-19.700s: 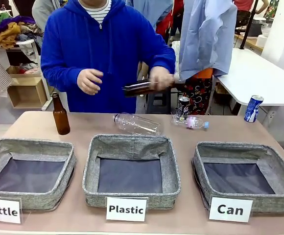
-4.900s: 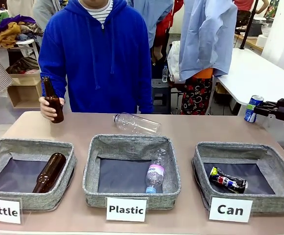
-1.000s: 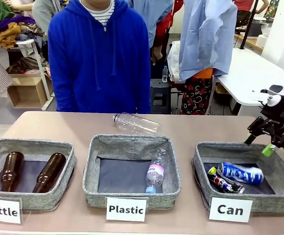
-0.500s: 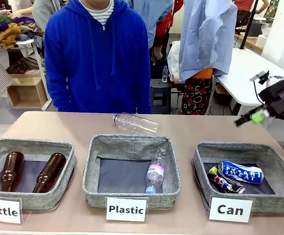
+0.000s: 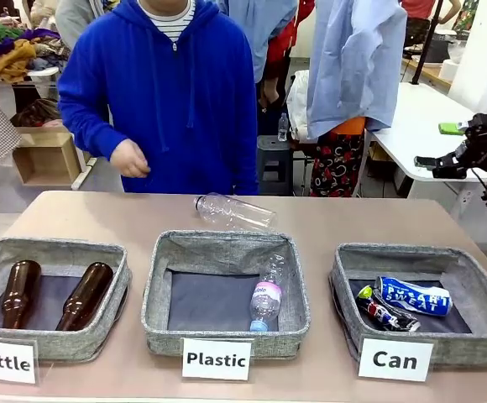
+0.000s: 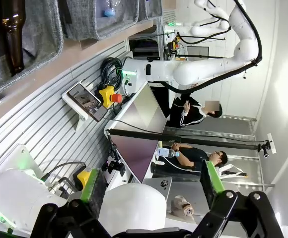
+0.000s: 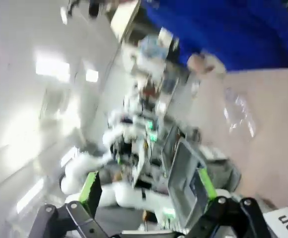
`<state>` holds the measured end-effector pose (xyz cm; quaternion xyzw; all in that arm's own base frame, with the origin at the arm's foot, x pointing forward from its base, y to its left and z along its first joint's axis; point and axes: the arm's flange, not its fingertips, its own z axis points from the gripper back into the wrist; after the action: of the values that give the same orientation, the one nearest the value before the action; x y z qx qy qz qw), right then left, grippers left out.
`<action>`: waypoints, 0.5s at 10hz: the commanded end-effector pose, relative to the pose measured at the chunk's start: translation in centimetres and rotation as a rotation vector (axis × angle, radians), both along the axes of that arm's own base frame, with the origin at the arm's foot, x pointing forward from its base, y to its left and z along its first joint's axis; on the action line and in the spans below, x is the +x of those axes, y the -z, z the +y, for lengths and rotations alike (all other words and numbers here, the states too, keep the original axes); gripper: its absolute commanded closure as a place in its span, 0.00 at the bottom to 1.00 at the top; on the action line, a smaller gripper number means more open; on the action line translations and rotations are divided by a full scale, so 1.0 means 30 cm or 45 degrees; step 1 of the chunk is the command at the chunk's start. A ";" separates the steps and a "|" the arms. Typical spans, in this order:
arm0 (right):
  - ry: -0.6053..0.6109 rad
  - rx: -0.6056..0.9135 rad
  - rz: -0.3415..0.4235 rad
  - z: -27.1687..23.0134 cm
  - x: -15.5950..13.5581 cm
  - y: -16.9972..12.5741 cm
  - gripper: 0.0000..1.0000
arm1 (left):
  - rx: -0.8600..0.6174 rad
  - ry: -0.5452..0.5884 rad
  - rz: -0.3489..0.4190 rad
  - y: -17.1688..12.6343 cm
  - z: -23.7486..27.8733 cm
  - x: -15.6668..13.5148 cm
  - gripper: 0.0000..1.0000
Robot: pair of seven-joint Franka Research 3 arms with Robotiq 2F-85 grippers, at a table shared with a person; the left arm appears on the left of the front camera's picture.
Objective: Sort the can waste into the basket.
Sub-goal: Pick up the can waste from the table and place it in the right Fabric basket.
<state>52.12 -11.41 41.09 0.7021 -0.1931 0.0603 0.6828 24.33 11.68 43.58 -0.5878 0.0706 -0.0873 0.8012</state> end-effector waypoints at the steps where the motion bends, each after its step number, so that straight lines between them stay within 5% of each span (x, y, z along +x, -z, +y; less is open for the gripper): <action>1: -0.147 -0.058 -0.036 0.029 -0.008 -0.023 0.00 | -0.008 0.010 0.001 -0.010 0.004 -0.006 0.00; 5: -0.147 -0.058 -0.036 0.029 -0.008 -0.023 0.00 | -0.008 0.010 0.001 -0.010 0.004 -0.006 0.00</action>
<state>51.79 -10.34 41.63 0.6975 -0.1579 0.0992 0.6919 24.33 11.68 43.58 -0.5878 0.0706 -0.0873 0.8012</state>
